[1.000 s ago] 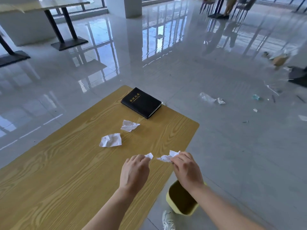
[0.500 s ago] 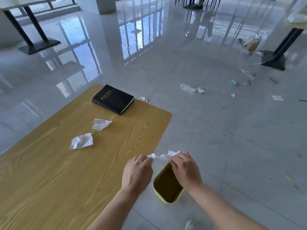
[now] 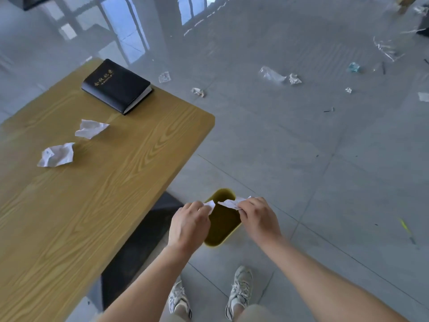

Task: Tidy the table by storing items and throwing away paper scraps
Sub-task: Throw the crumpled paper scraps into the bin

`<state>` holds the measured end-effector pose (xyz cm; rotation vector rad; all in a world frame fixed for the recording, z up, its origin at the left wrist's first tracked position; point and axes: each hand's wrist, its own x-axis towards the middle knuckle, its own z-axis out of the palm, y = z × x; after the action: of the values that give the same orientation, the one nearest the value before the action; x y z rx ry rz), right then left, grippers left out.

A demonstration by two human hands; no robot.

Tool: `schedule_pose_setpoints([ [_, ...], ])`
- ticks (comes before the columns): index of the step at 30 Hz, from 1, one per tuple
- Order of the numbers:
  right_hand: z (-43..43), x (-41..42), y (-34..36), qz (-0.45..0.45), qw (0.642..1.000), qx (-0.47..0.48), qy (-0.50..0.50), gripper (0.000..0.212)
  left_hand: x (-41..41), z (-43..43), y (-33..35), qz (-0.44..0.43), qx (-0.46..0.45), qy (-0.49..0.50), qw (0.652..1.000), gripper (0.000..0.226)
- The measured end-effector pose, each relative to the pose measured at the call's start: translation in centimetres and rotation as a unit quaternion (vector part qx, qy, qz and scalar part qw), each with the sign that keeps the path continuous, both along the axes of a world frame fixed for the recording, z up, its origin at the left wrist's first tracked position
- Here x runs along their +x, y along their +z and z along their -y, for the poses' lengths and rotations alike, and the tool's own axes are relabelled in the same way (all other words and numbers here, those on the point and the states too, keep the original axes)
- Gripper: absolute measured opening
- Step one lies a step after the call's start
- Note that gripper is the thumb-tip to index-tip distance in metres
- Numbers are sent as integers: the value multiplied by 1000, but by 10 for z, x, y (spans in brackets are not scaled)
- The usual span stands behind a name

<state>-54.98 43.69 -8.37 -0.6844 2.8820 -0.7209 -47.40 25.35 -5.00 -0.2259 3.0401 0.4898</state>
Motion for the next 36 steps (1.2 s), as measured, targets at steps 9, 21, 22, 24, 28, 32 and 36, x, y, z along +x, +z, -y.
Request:
schedule_pose_setpoints([
  [9, -17, 1, -131, 55, 998, 27, -22, 4, 8, -7, -124, 96, 4, 1, 995, 27],
  [21, -2, -9, -269, 129, 985, 113, -3, 17, 3, 0, -274, 181, -7, -9, 983, 33],
  [22, -1, -10, -277, 131, 984, 121, -1, 17, 2, -1, -283, 183, -8, -11, 983, 34],
  [24, -1, -12, -292, 138, 981, 139, 5, 18, -2, -3, -300, 182, -11, -14, 983, 35],
  [28, -1, -17, -313, 140, 977, 161, 17, 18, -10, -6, -329, 186, -24, -27, 982, 35],
  [32, 2, -22, -327, 129, 978, 161, 33, 17, -8, -1, -348, 203, -34, -23, 978, 33],
  [36, 7, -22, -335, 138, 978, 154, 36, 20, -8, 2, -354, 198, -29, -17, 980, 33],
])
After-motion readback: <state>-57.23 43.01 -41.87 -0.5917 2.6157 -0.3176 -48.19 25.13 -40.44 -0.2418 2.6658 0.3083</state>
